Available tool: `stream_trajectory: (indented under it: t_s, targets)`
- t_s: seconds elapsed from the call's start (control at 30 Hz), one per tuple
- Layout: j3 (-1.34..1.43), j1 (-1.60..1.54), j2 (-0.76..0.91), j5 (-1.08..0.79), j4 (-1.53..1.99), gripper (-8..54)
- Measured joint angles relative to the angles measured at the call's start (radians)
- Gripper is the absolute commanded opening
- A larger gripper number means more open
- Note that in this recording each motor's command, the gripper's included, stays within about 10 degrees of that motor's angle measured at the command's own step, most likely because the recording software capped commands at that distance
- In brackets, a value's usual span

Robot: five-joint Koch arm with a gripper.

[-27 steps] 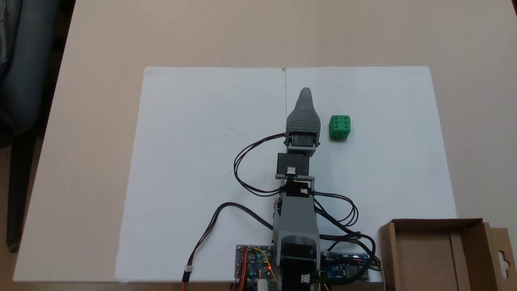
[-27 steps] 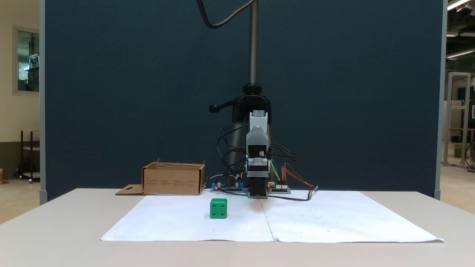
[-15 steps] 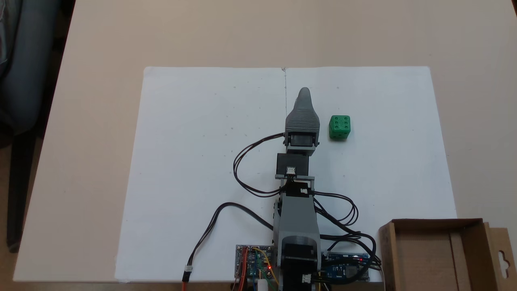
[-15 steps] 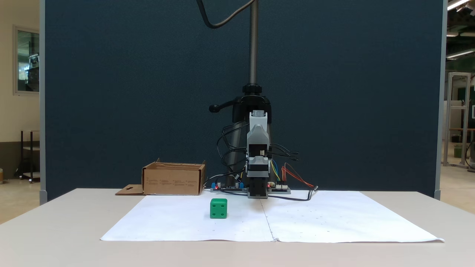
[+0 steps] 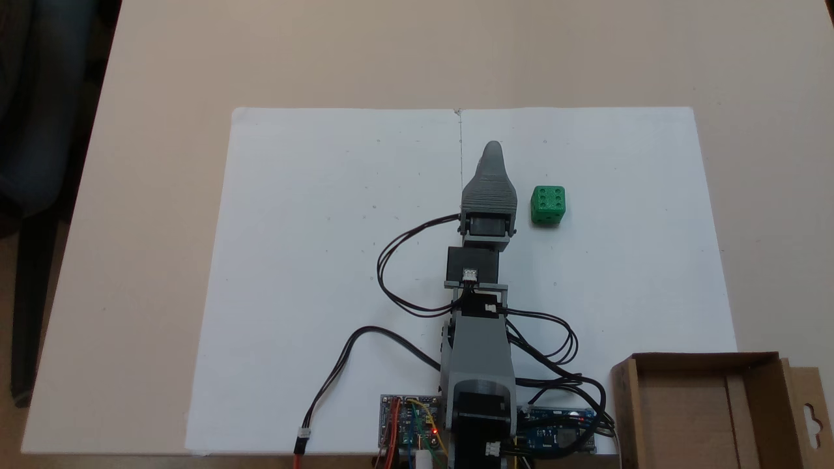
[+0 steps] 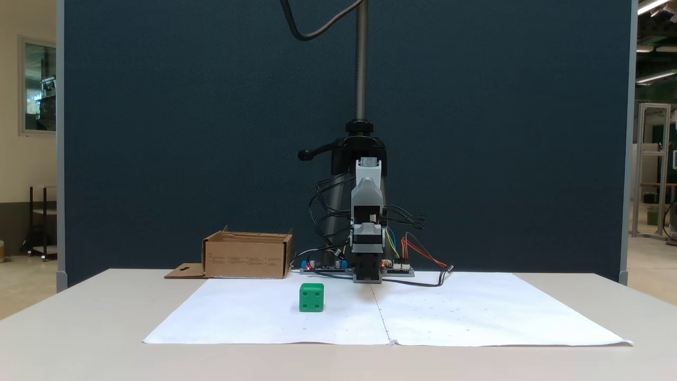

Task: Grasp a green dice and put it in the bin.

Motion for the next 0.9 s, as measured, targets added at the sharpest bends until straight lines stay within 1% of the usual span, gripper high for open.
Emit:
stream_trajectory:
  t_s: [0.7, 0.83, 0.9]
  targets:
    - [0.0, 0.003, -0.002, 0.0, 0.0, 43.9]
    - [0.0, 0.003, 0.0, 0.0, 0.0, 41.3]
    - [0.0, 0.003, 0.0, 0.0, 0.0, 41.3]
